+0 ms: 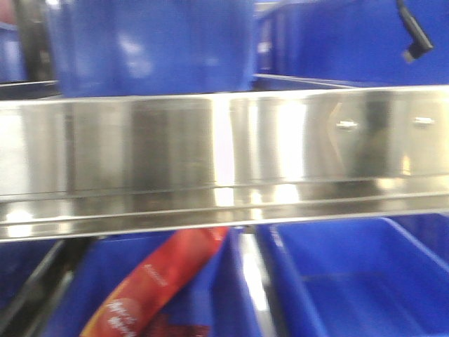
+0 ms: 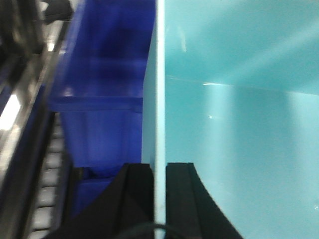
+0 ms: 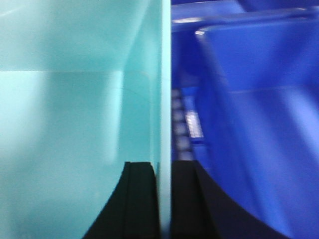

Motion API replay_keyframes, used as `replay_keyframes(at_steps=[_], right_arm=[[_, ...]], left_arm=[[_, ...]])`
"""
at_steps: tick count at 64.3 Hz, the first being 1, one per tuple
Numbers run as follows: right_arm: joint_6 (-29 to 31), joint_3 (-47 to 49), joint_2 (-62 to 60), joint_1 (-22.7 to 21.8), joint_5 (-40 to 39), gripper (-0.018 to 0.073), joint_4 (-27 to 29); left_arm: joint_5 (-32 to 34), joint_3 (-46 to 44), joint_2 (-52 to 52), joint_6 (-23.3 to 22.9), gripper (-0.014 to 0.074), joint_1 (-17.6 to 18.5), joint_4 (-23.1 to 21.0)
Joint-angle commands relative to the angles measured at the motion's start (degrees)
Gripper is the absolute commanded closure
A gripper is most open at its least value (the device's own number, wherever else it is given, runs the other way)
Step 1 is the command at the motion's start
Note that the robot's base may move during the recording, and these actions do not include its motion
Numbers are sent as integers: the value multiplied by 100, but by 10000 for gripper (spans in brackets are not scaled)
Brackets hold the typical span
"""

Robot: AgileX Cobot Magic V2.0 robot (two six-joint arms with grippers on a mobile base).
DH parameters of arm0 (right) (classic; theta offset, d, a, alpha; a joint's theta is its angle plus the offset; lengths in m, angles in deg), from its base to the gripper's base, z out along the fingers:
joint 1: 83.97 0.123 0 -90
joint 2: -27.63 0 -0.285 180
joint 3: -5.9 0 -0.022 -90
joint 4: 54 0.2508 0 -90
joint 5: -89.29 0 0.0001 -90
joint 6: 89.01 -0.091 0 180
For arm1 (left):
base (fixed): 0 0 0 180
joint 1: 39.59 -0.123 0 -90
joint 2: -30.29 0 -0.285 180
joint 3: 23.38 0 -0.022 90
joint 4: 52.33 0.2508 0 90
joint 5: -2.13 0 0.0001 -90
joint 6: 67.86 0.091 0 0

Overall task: Fetch blue bin and place on conveyor start
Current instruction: 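Pull the held bin back out of the shelf rack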

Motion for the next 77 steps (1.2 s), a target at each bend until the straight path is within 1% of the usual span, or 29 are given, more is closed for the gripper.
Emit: replay_keyframes(at_steps=[1,9,71,77], right_arm=[[58,78,-62,-8,-74,722,-352],[58,78,-62,-8,124,722,-290],[58,78,-62,-8,20,722,-259],[58,78,-62,-8,43,722,-340]], left_arm=[[250,-74,69,-12,707,33,41],[250,-74,69,-12,707,33,41],[250,-74,69,-12,707,33,41],[250,-74,69,-12,707,33,41]])
